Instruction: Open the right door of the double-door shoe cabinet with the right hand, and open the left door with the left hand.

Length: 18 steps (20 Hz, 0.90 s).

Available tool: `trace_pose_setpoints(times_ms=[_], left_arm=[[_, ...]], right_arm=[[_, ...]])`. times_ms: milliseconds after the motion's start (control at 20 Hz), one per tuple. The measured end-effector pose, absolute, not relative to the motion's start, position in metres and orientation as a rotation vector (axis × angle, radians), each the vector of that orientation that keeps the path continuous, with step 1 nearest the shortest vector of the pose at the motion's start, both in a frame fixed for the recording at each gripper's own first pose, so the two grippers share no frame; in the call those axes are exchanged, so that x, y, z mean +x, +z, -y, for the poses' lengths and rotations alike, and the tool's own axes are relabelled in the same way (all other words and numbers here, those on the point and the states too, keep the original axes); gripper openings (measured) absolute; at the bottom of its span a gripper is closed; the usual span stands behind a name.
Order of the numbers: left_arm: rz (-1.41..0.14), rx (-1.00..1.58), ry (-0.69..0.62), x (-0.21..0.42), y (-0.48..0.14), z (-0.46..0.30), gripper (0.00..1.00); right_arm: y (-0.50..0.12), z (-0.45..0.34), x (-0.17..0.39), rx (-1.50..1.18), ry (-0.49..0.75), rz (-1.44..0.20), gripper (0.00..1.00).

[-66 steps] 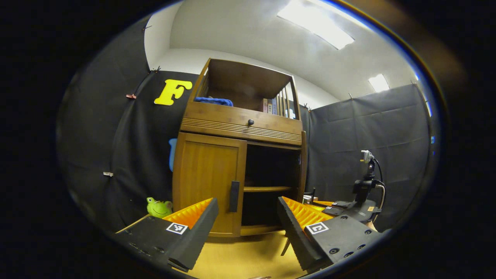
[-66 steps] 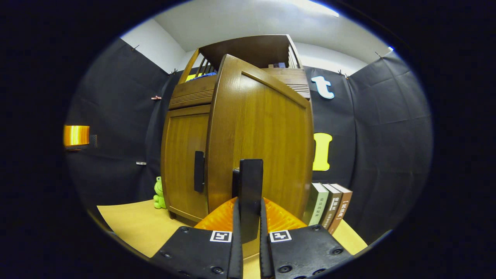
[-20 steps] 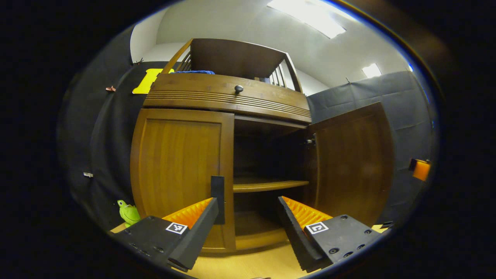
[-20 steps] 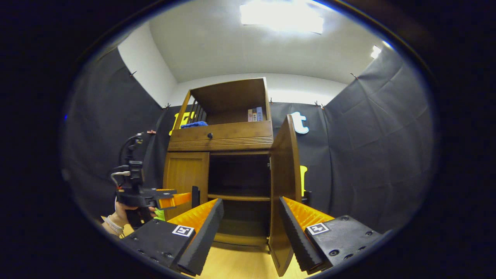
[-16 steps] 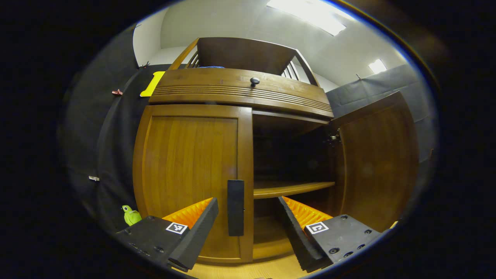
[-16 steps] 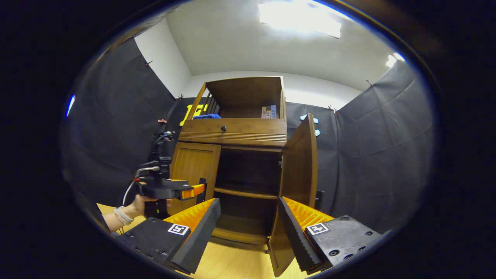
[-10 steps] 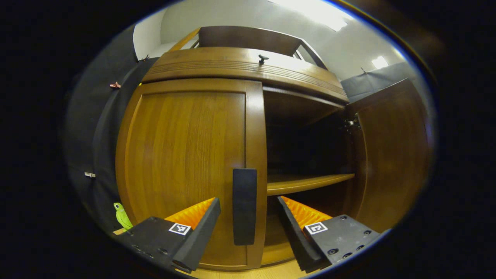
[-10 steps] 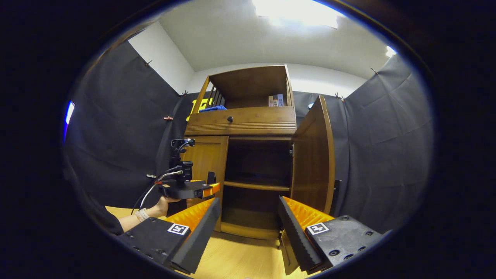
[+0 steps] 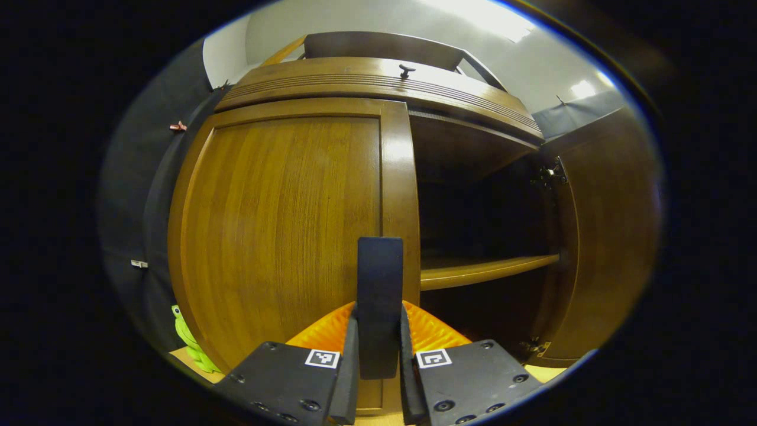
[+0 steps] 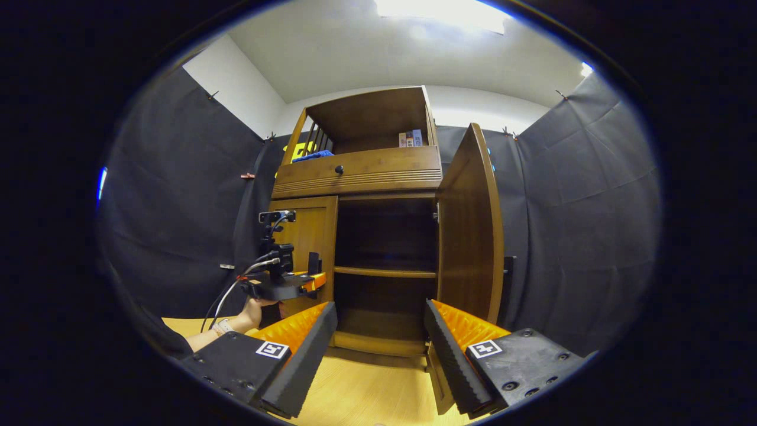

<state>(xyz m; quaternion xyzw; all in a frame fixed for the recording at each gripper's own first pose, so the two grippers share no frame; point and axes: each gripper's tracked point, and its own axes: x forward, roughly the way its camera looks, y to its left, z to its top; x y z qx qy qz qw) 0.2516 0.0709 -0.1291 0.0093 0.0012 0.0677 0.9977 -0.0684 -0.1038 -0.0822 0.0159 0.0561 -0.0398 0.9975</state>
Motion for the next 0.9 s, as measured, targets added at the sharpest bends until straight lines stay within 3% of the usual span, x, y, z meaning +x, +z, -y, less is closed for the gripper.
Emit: trace_pose_setpoints(times_ms=[300, 900], left_arm=[[-0.019, 0.019, 0.118, 0.228, -0.127, -0.067, 0.29], [-0.029, -0.015, 0.067, 0.167, -0.122, -0.068, 0.31]], right_arm=[[-0.079, 0.102, -0.071, 0.052, -0.075, -0.120, 0.94], [-0.079, 0.072, -0.077, 0.084, -0.036, -0.151, 0.94]])
